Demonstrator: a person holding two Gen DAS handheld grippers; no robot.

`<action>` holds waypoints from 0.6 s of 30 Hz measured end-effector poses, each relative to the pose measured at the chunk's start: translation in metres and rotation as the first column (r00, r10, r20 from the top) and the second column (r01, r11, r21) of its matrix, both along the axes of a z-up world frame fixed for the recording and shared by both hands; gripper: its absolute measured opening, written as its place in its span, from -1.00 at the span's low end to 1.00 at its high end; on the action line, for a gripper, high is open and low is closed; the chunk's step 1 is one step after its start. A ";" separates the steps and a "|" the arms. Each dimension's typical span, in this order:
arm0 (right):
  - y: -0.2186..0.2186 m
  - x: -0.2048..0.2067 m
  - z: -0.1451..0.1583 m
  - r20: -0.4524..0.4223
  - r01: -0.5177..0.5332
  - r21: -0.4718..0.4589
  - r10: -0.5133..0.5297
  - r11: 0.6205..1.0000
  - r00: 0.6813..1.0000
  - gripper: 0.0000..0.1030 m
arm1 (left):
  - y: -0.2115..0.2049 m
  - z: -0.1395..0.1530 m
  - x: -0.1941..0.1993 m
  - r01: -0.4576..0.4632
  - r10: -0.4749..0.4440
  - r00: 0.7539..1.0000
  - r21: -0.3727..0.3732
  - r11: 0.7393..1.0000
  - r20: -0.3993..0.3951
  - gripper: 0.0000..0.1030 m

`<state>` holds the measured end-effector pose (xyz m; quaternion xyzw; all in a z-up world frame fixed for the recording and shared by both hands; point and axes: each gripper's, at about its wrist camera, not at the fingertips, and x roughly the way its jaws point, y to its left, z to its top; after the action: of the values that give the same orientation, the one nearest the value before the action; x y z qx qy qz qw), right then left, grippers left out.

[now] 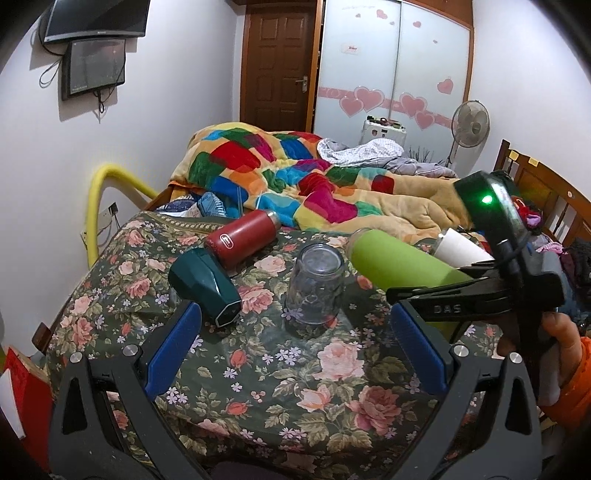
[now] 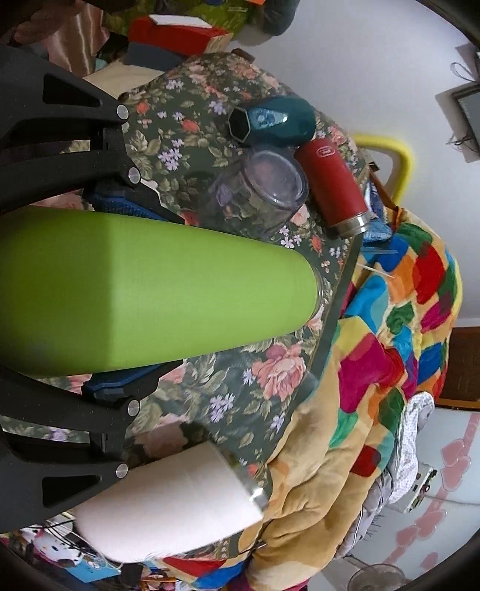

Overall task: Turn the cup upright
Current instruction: 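Lift the lime-green bottle off the bed with the right tool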

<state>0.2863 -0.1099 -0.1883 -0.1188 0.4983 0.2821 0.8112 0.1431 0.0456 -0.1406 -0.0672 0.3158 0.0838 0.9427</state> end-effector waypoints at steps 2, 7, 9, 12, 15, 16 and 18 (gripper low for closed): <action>-0.008 -0.006 0.008 0.008 0.007 0.025 -0.007 1.000 1.000 0.20 | -0.004 0.005 -0.004 0.004 -0.004 1.000 0.006 1.000 0.007 1.00; -0.024 -0.028 0.032 0.067 0.015 0.059 -0.019 0.998 0.998 0.20 | -0.012 0.013 -0.011 0.015 -0.015 1.000 0.000 1.000 0.020 1.00; -0.031 -0.037 0.040 0.092 0.012 0.071 -0.019 0.997 0.996 0.20 | -0.015 0.016 -0.014 0.018 -0.018 1.000 0.000 1.000 0.023 1.00; -0.041 -0.050 0.050 0.119 0.008 0.092 -0.019 0.996 0.993 0.20 | -0.018 0.019 -0.016 0.022 -0.022 0.999 -0.003 1.000 0.024 1.00; -0.047 -0.065 0.053 0.150 0.008 0.092 -0.022 0.996 0.988 0.20 | -0.022 0.020 -0.018 0.025 -0.025 0.999 -0.007 1.000 0.022 1.00; -0.050 -0.069 0.053 0.154 0.007 0.094 -0.022 0.996 0.988 0.20 | -0.023 0.021 -0.019 0.026 -0.026 0.999 -0.007 1.000 0.019 1.00; -0.054 -0.074 0.047 0.151 0.009 0.096 -0.024 0.995 0.988 0.20 | -0.025 0.019 -0.019 0.029 -0.029 1.000 -0.007 1.000 0.011 1.00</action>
<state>0.2120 -0.1634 -0.1413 -0.0969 0.4218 0.2890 0.8539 0.1240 0.0205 -0.1214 -0.0662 0.3121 0.0686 0.9453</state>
